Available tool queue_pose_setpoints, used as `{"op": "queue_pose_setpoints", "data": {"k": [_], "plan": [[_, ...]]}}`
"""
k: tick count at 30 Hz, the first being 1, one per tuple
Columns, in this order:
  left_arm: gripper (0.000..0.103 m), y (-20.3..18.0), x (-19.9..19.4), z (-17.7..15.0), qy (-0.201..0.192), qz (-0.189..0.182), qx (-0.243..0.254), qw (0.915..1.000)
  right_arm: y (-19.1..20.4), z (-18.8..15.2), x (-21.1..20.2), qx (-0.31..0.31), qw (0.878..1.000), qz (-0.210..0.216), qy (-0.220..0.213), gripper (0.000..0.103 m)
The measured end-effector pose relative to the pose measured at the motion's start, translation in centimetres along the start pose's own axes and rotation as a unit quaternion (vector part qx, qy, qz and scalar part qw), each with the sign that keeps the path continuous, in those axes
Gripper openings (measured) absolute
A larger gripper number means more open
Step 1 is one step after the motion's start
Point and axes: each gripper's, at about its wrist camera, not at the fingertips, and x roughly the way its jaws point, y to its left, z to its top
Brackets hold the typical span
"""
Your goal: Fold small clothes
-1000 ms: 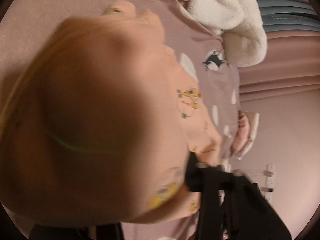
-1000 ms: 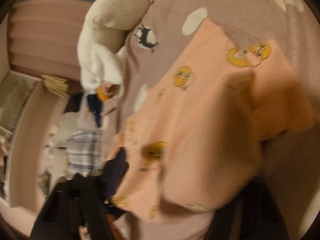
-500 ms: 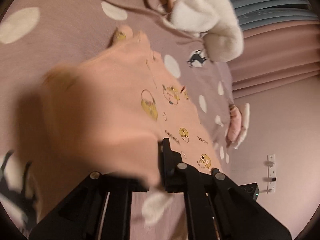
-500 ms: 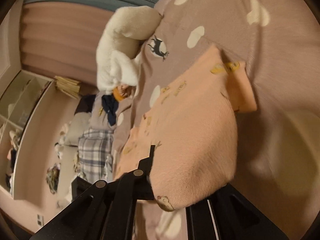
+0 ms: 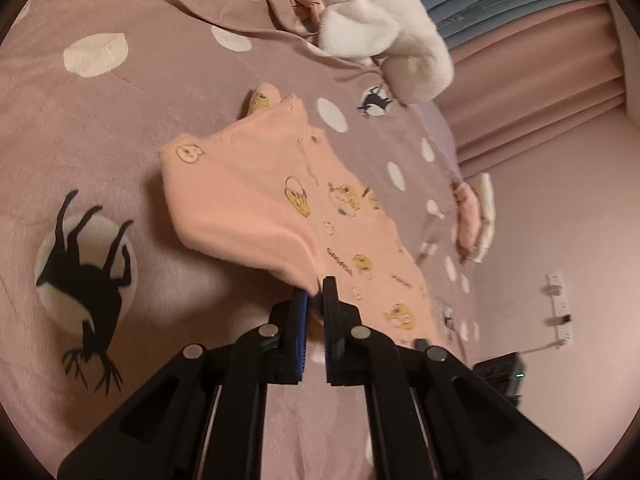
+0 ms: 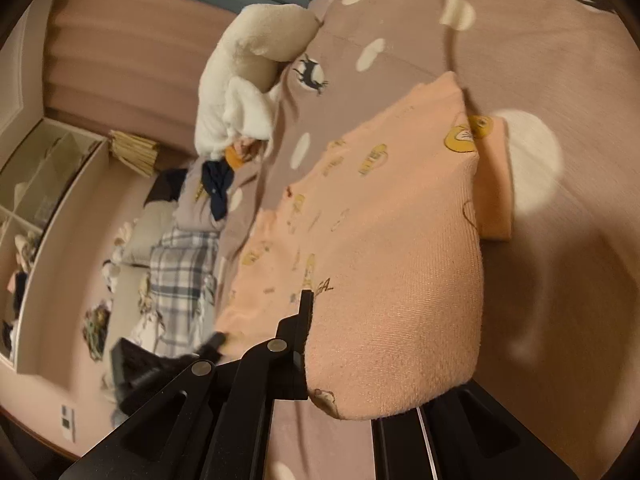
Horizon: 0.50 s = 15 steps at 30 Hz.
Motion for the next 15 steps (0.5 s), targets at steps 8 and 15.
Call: {"op": "queue_pose_setpoints", "data": {"k": [8,15], "plan": [[0.024,2.5,4.7,0.9,0.039,0.009,-0.046,0.9982,-2.4,-0.7,0.5,0.041,0.999,-0.018,0.014,0.008],[0.065,4.3,7.9,3.5,0.037,-0.083,-0.136,0.9865,-1.3,-1.0,1.9,-0.025,0.997,-0.07,0.032,0.008]]}}
